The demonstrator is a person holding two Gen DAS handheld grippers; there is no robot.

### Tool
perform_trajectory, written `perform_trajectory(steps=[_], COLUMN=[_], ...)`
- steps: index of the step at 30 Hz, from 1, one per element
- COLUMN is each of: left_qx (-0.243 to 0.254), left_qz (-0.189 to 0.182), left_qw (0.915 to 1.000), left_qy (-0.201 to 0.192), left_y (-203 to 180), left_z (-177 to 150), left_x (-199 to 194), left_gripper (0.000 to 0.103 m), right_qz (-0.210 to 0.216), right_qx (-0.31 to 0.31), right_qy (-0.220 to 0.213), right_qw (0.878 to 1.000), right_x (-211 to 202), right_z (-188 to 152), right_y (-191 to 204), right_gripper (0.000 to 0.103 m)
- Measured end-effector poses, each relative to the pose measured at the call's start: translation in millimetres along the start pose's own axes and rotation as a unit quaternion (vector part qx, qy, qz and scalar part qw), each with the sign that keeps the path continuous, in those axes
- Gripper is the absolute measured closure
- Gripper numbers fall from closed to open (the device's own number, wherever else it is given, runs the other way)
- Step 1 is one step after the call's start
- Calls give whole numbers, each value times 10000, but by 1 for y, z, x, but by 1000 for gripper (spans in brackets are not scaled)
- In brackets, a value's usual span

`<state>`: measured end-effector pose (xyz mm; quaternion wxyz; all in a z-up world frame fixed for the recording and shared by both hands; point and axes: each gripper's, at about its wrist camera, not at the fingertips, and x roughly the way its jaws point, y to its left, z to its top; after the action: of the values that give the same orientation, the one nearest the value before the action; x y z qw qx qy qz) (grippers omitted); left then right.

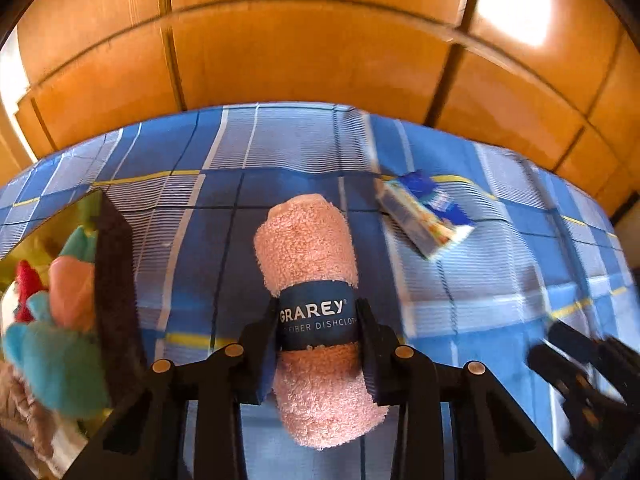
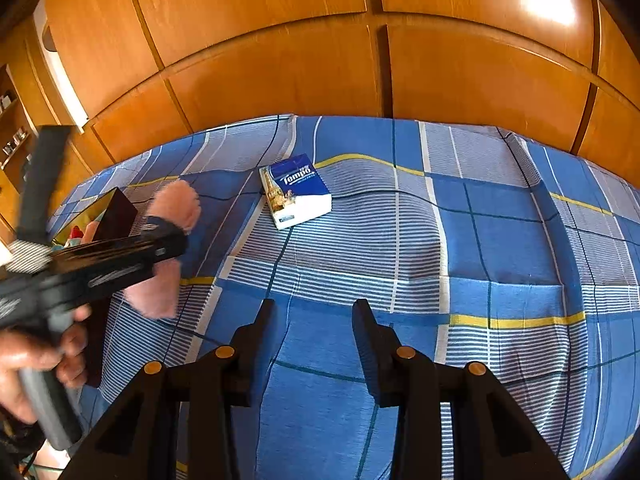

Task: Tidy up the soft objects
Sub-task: 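Move the left tool to the pink rolled dishcloth and grasp it, then grasp the Tempo tissue pack with the right gripper while the left gripper holds the pink dishcloth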

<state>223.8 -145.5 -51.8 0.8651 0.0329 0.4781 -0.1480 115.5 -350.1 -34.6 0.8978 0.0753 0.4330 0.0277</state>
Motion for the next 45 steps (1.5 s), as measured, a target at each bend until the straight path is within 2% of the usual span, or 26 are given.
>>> perform_trajectory(steps=[6,10,14,19,22,26,29,31,33,36,42,45], left_qx=[315,444,490,499,429,320,253,231,192,128,-52,-117], left_qz=[-368,-552,-703,-825,-863,-880,-876,-851,-818,-767,-635,-543], left_qw=[9986,9971,9958,9947,9946,9948,9950,9951,9953,9955,9962,9964], left_qy=[-229,-279,-310,-360,-376,-387,-412,-449,-479,-538,-590,-645], left_y=[-4,-5,-7,-3,2,11,15,16,18,22,32,35], left_z=[-34,-56,-71,-82,-87,-89,-90,-89,-89,-88,-87,-87], left_x=[-49,-71,-88,-105,-113,-119,-125,-128,-131,-135,-140,-144], left_gripper=[68,68,68,68,68,68,68,68,68,68,68,68], right_qz=[55,120,37,-248,-390,-498,-617,-468,-487,-574,-175,-17], right_qx=[-69,-209,-541,-829,-998,-1202,-1319,-1259,-1244,-1378,-1382,-1410], right_qy=[320,391,245,281,405,696,934,905,884,778,720,717], right_qw=[9994,9989,9982,9958,9934,9891,9849,9868,9871,9857,9876,9874], right_x=[14,20,33,66,86,111,127,127,123,110,61,39], right_z=[-3,6,39,82,101,110,109,108,106,97,62,31], right_y=[5,15,26,34,38,41,41,41,41,48,56,60], right_gripper=[65,48,40,39,35,35,35,48,49,49,49,49])
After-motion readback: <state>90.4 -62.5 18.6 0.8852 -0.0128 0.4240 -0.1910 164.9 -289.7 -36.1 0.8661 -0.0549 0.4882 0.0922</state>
